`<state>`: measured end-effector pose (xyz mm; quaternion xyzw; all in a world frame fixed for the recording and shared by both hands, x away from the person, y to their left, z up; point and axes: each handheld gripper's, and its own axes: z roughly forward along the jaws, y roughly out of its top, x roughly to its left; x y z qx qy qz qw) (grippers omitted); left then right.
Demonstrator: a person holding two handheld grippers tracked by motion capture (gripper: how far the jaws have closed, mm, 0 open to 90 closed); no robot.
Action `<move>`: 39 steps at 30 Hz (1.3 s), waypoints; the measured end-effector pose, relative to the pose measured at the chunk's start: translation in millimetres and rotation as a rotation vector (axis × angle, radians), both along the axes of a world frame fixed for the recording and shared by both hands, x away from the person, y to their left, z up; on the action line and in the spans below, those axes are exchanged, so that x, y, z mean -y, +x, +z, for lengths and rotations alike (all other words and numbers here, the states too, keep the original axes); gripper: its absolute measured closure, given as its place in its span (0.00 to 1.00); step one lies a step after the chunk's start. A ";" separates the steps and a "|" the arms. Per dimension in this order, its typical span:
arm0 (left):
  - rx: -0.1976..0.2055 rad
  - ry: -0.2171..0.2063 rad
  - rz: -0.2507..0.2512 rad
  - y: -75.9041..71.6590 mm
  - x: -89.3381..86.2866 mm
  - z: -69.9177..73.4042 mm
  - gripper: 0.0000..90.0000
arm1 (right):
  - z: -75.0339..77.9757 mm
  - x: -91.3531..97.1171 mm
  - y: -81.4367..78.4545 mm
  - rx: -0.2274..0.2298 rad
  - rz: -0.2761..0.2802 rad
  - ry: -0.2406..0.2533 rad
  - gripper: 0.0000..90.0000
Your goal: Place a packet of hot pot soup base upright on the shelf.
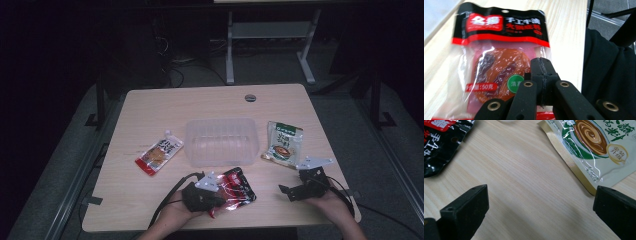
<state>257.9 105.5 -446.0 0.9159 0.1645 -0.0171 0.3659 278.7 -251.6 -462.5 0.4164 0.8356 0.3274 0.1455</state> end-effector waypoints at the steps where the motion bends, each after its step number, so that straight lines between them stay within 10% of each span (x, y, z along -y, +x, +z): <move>1: 0.000 0.000 0.000 0.0 0.0 0.0 1.00 | 0.0 0.0 0.0 0.000 0.000 0.000 0.00; 26: 0.041 -0.031 0.115 23.5 -65.5 23.6 1.00 | -0.2 -0.1 0.3 -0.015 0.005 0.006 0.00; 39: 0.000 -0.006 0.105 26.1 -52.1 7.3 1.00 | 1.2 -0.1 -0.3 -0.021 0.016 0.020 0.07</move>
